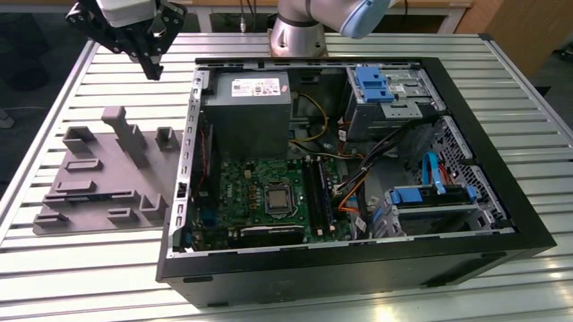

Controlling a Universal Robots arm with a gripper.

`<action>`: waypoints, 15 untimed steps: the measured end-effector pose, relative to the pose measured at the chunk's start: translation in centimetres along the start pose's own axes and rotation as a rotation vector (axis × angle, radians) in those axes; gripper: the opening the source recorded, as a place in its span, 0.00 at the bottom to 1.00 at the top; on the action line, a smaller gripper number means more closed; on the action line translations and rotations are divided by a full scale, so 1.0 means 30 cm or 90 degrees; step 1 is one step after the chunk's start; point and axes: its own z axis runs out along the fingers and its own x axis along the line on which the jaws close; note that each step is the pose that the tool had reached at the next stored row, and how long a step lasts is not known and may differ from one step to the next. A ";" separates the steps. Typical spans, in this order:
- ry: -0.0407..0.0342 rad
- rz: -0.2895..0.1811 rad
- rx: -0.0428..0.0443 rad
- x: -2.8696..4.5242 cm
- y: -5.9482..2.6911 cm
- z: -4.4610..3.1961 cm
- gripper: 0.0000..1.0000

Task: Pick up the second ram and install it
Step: 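Reach for the second ram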

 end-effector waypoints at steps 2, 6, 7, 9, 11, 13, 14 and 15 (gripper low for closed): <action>0.0000 0.000 0.0000 0.006 -0.001 0.001 0.11; 0.0000 0.000 0.0000 0.022 -0.002 0.002 0.11; 0.0000 0.000 0.0000 0.027 -0.002 0.002 0.11; 0.0000 0.000 0.0000 0.039 -0.003 0.002 0.11; 0.0000 0.000 0.0000 0.049 -0.004 0.003 0.11; 0.0001 0.000 0.0001 0.059 -0.005 0.003 0.11; 0.0000 0.000 0.0000 0.065 -0.005 0.003 0.11; 0.0000 0.000 0.0000 0.071 -0.006 0.003 0.11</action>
